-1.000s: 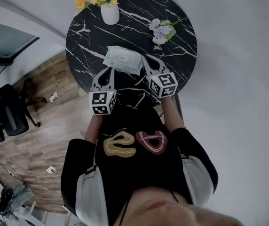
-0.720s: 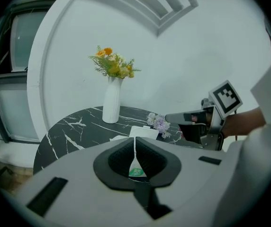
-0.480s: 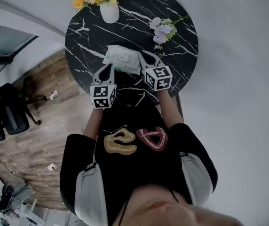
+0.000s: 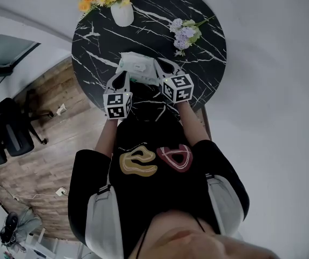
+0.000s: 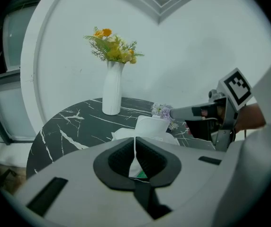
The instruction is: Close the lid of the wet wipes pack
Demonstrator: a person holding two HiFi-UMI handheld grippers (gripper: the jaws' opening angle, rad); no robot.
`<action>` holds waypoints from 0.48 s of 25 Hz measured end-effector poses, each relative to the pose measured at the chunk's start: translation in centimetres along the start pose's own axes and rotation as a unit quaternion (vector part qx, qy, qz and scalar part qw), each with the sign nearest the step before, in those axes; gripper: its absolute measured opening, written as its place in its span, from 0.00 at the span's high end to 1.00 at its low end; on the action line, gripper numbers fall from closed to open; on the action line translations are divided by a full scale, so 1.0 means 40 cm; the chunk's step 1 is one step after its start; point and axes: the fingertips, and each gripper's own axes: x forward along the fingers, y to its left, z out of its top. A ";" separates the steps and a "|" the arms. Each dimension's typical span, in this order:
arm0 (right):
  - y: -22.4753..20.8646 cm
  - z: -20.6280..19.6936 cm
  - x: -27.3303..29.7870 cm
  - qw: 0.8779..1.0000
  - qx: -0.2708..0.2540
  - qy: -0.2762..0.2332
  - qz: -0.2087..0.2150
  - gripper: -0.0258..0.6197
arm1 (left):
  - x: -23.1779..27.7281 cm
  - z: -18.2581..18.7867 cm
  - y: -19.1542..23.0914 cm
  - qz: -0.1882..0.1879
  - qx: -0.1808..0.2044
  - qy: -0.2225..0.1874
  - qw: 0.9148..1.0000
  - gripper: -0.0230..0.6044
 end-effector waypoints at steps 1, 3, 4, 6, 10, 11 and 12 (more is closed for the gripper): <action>0.001 -0.002 0.001 1.000 -0.001 0.002 0.001 0.94 | 0.001 -0.003 0.001 0.000 -0.001 0.002 1.000 0.93; 0.003 -0.002 0.003 1.000 -0.002 0.003 0.001 0.94 | 0.002 -0.009 0.001 -0.001 -0.001 0.004 1.000 0.93; 0.004 -0.003 0.005 1.000 -0.002 0.004 0.001 0.94 | 0.003 -0.011 0.002 -0.002 -0.001 0.006 1.000 0.93; 0.005 -0.005 0.009 1.000 -0.002 0.007 0.000 0.94 | 0.006 -0.015 0.005 -0.002 -0.002 0.009 1.000 0.93; 0.009 -0.014 0.014 1.000 -0.004 0.012 -0.002 0.94 | 0.013 -0.026 0.008 -0.004 -0.002 0.015 1.000 0.93; 0.010 -0.017 0.014 1.000 -0.005 0.013 -0.002 0.94 | 0.014 -0.029 0.009 -0.005 -0.003 0.016 1.000 0.93; 0.011 -0.020 0.014 1.000 -0.005 0.014 -0.003 0.94 | 0.015 -0.031 0.009 -0.005 -0.003 0.017 1.000 0.93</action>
